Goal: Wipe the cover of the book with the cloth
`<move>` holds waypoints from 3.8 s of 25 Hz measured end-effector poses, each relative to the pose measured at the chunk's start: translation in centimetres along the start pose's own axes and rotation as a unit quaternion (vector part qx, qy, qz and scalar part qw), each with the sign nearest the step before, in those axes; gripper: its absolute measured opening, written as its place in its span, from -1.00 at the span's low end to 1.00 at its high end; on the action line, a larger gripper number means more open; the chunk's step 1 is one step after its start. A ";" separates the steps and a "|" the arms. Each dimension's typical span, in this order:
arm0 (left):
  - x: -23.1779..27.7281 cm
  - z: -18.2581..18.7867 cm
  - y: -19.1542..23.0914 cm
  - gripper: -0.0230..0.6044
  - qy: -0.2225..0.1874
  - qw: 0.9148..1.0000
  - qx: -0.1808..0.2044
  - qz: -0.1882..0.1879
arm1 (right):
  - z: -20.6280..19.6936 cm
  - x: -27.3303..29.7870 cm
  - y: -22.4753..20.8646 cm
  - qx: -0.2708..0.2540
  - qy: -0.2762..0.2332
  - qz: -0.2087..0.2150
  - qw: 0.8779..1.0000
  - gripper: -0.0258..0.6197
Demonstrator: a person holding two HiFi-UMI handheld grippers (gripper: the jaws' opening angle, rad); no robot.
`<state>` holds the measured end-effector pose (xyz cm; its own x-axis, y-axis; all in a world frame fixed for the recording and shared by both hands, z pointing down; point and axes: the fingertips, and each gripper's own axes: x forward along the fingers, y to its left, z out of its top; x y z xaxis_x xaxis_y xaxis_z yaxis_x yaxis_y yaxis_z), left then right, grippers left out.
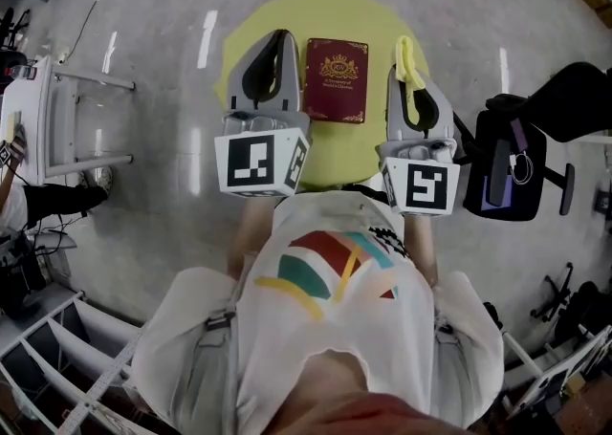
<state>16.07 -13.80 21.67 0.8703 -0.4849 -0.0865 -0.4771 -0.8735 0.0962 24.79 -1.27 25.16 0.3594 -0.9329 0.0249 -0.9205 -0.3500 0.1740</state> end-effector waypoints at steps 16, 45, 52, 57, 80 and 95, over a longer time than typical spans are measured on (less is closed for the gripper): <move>1.7 -1.5 -0.7 -0.85 0.032 0.999 0.012 -0.007 | -0.5 0.8 -0.6 -0.001 0.011 0.015 1.000 -0.83; -3.5 -33.5 0.7 -0.45 0.438 0.895 -0.084 0.015 | -3.4 -1.9 -1.7 0.002 0.055 -0.019 0.998 -0.83; -4.9 -35.8 0.3 -0.45 0.474 0.876 -0.089 0.004 | -3.7 -2.2 -1.6 0.002 0.062 -0.019 0.998 -0.83; -4.9 -36.1 0.4 -0.45 0.474 0.877 -0.084 -0.003 | -4.0 -2.5 -1.6 0.000 0.066 -0.018 0.998 -0.83; -5.0 -36.5 0.3 -0.45 0.462 0.882 -0.096 -0.007 | -19.3 13.3 0.1 -0.351 0.257 0.126 0.892 -0.83; -5.1 -36.4 0.2 -0.45 0.445 0.887 -0.122 -0.013 | -31.6 15.9 2.3 -0.411 0.423 0.201 0.782 -0.83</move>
<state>15.99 -10.00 58.26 0.6848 -0.1446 0.7143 -0.5087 -0.7967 0.3264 33.29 -14.22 57.05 0.3586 -0.4411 0.8227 -0.7010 0.4547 0.5493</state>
